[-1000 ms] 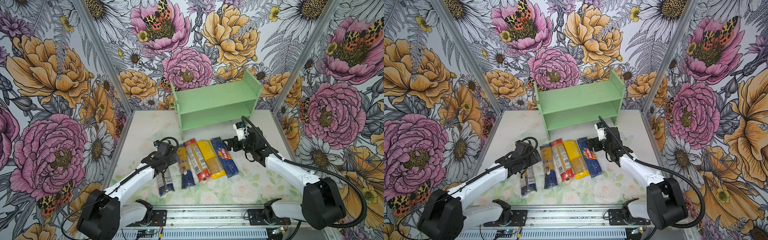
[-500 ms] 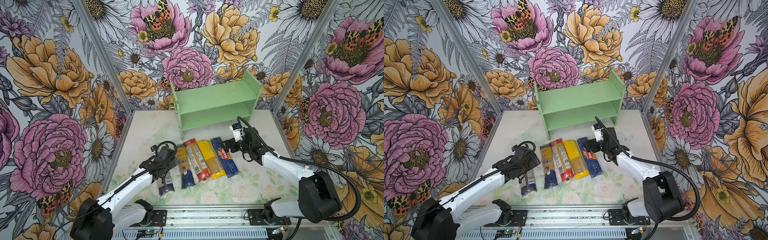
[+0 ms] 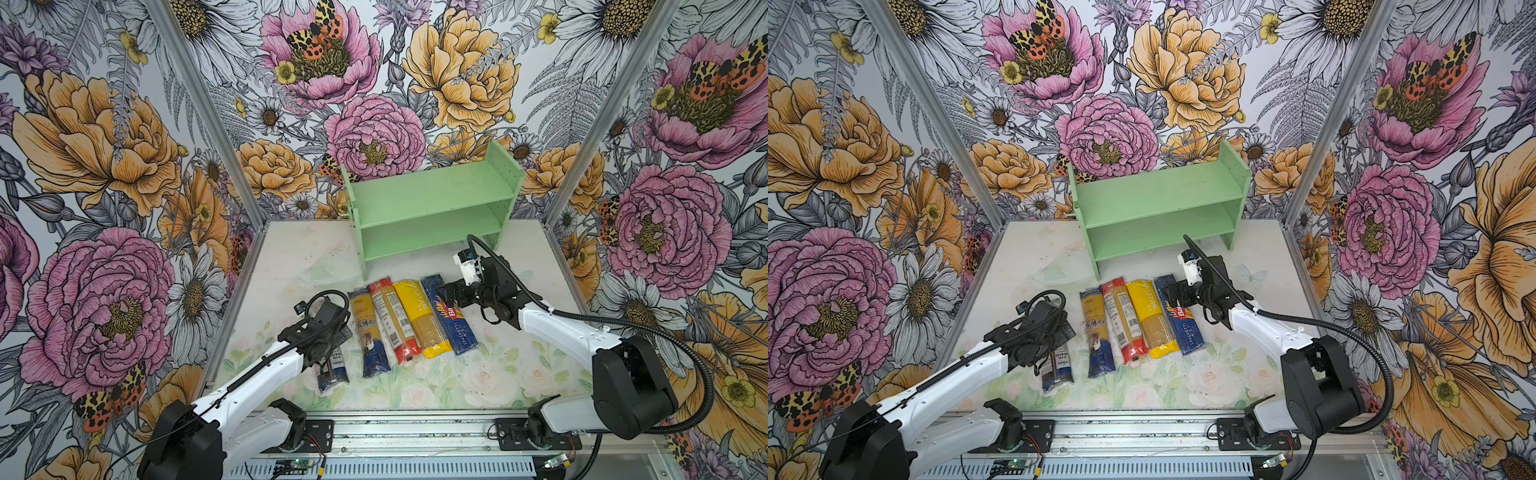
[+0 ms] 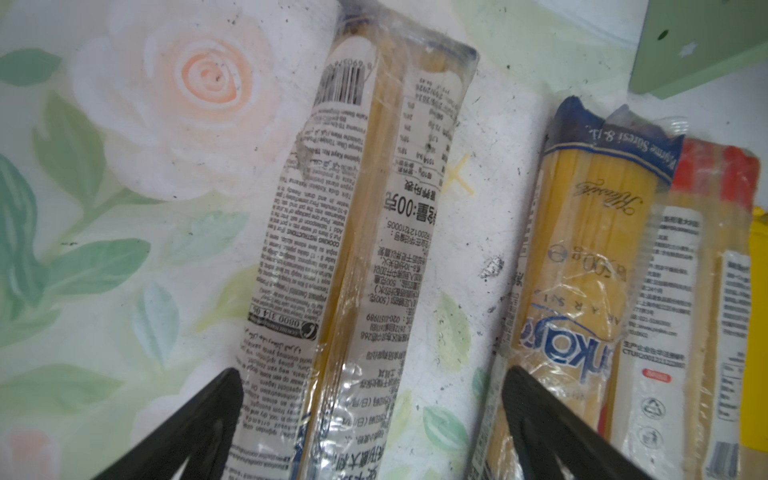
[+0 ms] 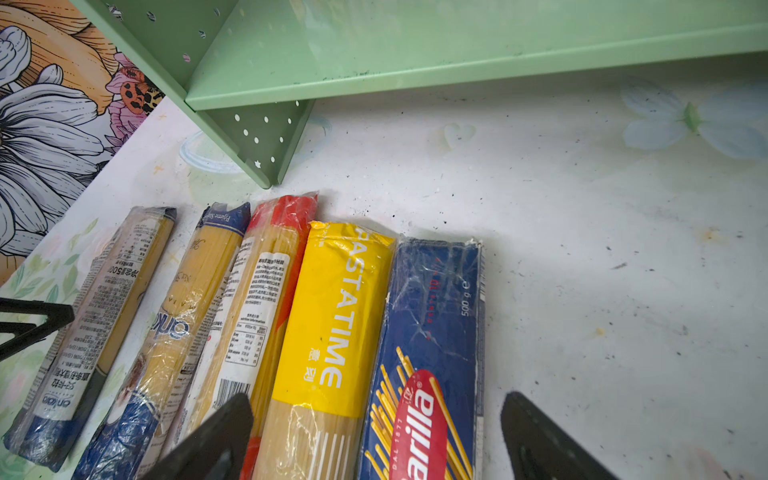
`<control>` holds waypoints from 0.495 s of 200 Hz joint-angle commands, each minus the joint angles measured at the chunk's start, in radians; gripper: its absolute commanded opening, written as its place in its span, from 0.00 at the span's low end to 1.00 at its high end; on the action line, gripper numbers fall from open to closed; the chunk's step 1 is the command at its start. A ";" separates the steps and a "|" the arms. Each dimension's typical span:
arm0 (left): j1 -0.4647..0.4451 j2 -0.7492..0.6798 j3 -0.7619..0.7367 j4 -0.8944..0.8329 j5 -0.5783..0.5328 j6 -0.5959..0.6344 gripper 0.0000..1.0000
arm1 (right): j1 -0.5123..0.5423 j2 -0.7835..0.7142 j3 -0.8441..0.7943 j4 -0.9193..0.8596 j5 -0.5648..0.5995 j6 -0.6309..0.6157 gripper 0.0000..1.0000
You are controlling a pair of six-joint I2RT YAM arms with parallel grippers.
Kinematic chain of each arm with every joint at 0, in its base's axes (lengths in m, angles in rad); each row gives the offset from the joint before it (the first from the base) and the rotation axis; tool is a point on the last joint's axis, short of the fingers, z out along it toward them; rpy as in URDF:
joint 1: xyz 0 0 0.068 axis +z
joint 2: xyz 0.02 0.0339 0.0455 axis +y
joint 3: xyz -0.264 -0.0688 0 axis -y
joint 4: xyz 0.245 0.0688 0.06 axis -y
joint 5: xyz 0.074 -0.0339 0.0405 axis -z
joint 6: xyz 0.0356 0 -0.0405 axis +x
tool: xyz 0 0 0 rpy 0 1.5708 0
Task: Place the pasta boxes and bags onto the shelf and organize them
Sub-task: 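Move left gripper over the clear spaghetti bag while right gripper nears Barilla box, then lower the left gripper and close it around the clear white-labelled bag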
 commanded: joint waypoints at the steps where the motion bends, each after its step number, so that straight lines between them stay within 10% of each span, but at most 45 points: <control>1: -0.010 -0.017 0.023 -0.073 -0.068 -0.021 0.99 | 0.009 0.019 0.035 0.007 -0.002 0.005 0.96; 99: -0.022 -0.021 -0.019 -0.075 -0.060 -0.032 0.99 | 0.020 0.045 0.039 0.008 0.016 0.002 0.97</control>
